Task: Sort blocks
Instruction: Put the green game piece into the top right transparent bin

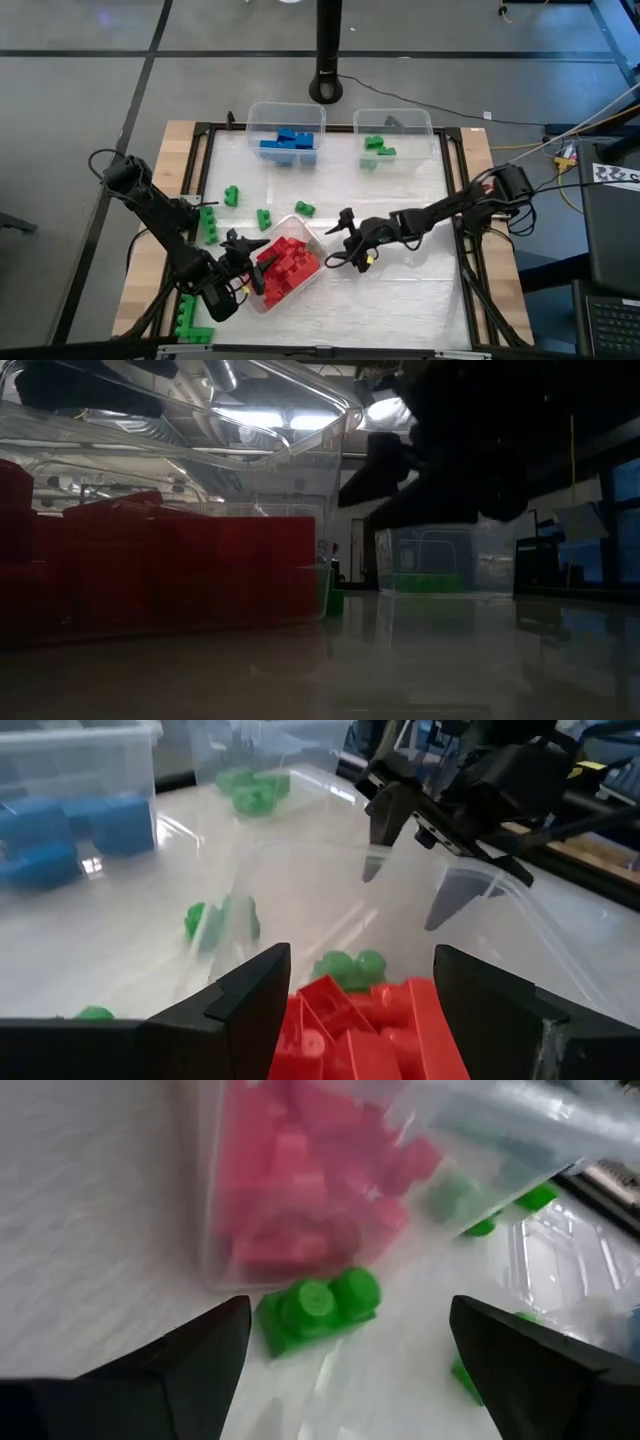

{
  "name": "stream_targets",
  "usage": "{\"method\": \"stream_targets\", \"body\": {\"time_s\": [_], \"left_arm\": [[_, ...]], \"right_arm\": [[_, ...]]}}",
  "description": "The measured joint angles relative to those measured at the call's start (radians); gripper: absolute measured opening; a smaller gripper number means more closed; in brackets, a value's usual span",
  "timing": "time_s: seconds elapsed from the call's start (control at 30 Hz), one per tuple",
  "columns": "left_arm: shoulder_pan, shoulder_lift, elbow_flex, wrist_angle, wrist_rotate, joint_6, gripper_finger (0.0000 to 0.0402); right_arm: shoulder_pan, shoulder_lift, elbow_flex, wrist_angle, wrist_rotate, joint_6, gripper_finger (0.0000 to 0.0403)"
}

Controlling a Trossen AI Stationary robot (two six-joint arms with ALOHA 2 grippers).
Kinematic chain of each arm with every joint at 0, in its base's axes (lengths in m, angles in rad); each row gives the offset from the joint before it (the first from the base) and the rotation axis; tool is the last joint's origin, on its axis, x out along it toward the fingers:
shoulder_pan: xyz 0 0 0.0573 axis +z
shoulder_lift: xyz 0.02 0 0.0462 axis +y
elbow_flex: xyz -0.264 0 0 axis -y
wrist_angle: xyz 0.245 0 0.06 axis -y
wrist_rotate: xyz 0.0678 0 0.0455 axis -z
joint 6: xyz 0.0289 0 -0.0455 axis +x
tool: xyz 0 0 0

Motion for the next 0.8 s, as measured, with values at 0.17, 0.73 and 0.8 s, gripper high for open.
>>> {"method": "stream_targets", "body": {"time_s": [0.17, 0.73, 0.8], "left_arm": [[0.0, 0.0, 0.0, 0.0, 0.023, -0.02, 0.0235], [-0.041, 0.0, 0.0, 0.043, 0.045, 0.007, 0.0235], [-0.047, 0.0, 0.0, 0.043, 0.045, 0.006, 0.0235]], "right_arm": [[-0.005, 0.065, 0.0, 0.06, 0.016, 0.052, 0.0344], [-0.003, 0.25, 0.053, 0.311, 0.041, 0.172, 0.0344], [-0.003, 0.271, 0.083, 0.31, 0.041, 0.17, 0.0344]]}}
